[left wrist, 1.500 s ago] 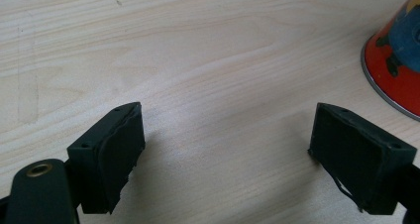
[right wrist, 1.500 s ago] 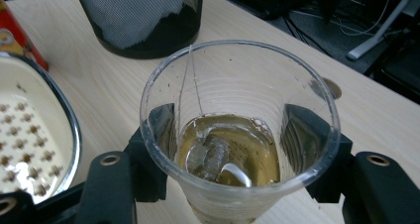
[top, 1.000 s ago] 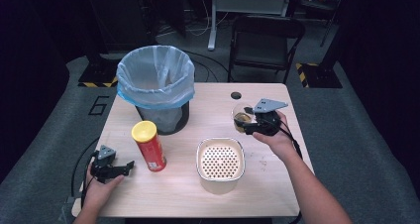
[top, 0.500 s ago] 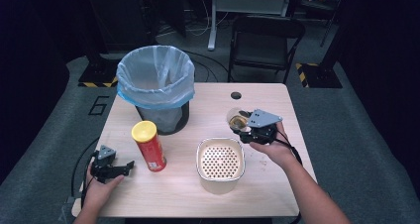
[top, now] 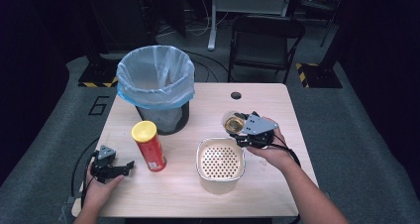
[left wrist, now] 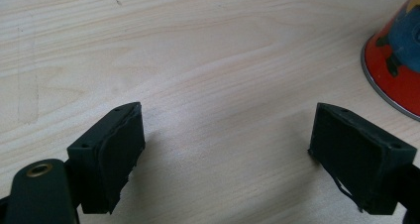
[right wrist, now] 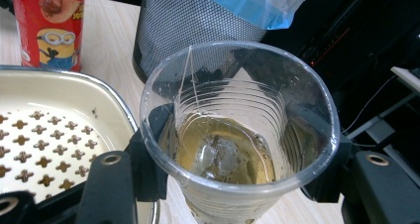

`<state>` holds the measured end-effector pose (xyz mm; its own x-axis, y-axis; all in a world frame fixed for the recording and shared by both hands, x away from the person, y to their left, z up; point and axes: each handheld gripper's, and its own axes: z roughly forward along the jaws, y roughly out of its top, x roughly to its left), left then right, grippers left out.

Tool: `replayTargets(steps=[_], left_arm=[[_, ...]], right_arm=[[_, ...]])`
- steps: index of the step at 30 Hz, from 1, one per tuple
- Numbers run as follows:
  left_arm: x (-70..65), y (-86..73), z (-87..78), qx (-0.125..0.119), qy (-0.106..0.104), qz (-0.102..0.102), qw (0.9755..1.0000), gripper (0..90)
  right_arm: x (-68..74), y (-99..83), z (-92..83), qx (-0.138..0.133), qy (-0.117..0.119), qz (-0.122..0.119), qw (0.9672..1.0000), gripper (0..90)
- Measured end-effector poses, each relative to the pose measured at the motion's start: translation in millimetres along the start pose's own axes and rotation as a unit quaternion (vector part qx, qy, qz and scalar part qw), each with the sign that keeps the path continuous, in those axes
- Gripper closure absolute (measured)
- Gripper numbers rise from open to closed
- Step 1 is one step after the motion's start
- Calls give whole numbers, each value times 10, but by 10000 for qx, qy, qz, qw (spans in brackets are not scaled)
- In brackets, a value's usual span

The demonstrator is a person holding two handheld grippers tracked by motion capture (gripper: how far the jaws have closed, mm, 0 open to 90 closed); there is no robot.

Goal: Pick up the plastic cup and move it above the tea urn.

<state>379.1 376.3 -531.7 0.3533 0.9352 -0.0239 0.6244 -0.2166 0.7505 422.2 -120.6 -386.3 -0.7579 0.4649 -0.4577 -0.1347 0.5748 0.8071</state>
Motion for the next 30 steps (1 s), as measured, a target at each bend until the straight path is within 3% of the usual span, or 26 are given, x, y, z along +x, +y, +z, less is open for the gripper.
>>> replayTargets(steps=[3,5,9,10,11,14,15,16,18,22,23,26,27,28,29,30], left_arm=[[0,0,0,0,-1,0,10000,133],[0,0,0,0,-1,1,10000,133],[0,0,0,0,0,1,10000,133],[0,0,0,1,1,2,10000,133],[0,0,0,-1,1,1,10000,133],[0,0,0,0,-1,1,10000,133],[0,0,0,0,0,1,10000,133],[0,0,0,0,0,1,10000,134],[1,0,0,2,0,5,10000,133],[0,0,0,-1,0,0,10000,133],[0,0,0,0,0,1,10000,133],[0,0,0,0,-2,1,10000,133],[0,0,0,0,-1,0,10000,134],[0,0,0,1,-1,1,10000,133],[0,0,0,2,0,1,10000,133],[0,0,0,2,0,1,10000,133]], right_arm=[[27,2,3,7,-60,-148,9999,387],[72,3,6,21,-199,-399,9990,387],[121,11,6,16,-353,-676,9971,389],[168,21,14,-12,-467,-990,9940,389],[190,24,20,-8,-510,-1131,9923,389],[254,30,25,64,-590,-1396,9884,389],[275,30,35,66,-655,-1559,9856,389],[275,30,35,66,-655,-1559,9856,389],[332,28,49,175,-750,-1823,9802,392],[457,26,86,381,-946,-2535,9619,396],[457,26,86,381,-946,-2535,9619,396],[571,31,111,510,-1058,-3105,9433,400],[621,35,124,559,-1119,-3477,9292,402],[653,34,133,597,-1194,-3675,9204,403],[678,34,140,617,-1236,-3821,9137,404],[713,33,150,667,-1277,-4073,9019,406]])
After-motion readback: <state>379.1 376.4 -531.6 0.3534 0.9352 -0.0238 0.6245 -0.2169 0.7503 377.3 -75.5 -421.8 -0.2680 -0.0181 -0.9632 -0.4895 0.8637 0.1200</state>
